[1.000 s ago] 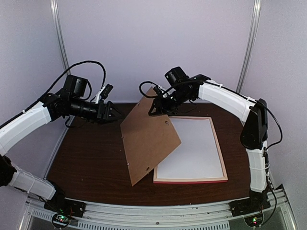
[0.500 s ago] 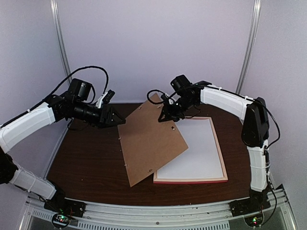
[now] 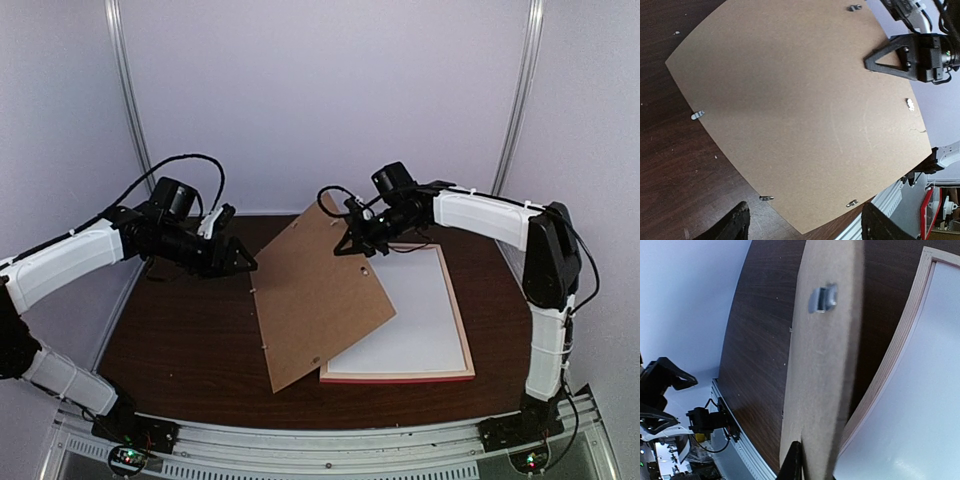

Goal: Put the photo into the frame
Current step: Turn over the backboard, then place the backboard on the frame body.

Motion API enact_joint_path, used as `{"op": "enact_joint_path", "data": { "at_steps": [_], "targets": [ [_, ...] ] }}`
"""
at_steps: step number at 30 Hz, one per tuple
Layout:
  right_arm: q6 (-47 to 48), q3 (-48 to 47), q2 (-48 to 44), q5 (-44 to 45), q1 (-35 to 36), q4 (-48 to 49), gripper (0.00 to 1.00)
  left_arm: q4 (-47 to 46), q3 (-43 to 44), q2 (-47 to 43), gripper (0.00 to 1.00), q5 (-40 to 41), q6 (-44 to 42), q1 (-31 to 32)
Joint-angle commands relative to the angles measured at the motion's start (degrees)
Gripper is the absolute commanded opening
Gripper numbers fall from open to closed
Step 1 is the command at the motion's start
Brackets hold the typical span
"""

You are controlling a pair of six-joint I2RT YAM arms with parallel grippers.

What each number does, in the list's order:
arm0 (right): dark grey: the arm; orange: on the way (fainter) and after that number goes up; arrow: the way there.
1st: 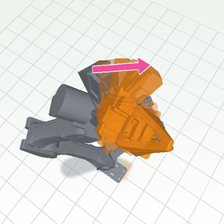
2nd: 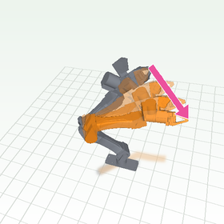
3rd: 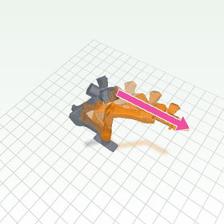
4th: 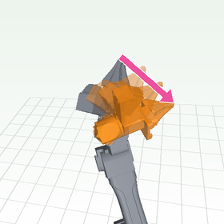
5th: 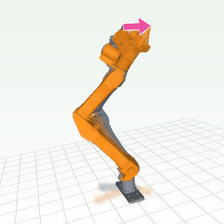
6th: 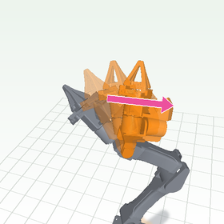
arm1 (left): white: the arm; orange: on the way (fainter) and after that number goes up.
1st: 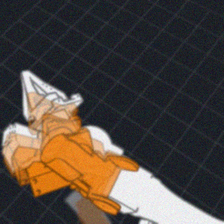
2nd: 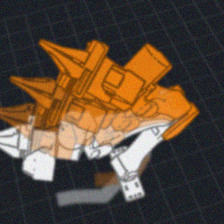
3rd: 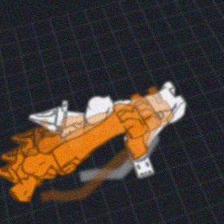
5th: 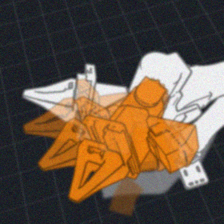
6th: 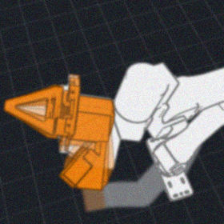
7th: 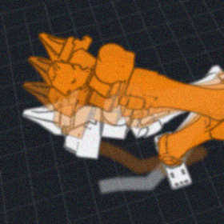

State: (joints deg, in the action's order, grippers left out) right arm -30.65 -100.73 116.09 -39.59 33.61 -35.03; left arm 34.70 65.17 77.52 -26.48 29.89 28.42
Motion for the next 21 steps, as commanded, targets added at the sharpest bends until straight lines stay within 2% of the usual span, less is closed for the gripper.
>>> {"op": "enact_joint_path", "data": {
  "at_steps": [1, 3, 21],
  "targets": [
    [-0.65, 3.85, -4.30, -0.81, -1.19, 5.61, 0.03, -2.46, -1.83, 0.53, 0.77, 1.38, 0.70, -1.52],
    [-1.19, 5.09, -5.35, -1.00, -1.42, 6.63, 0.00, -3.13, -2.33, 0.62, 0.77, 0.98, 1.15, -2.05],
    [-10.78, 18.04, -19.52, -6.79, -7.41, 17.59, 0.00, -7.14, -4.11, 3.01, 0.78, -0.62, 4.88, -2.77]
  ]
}}
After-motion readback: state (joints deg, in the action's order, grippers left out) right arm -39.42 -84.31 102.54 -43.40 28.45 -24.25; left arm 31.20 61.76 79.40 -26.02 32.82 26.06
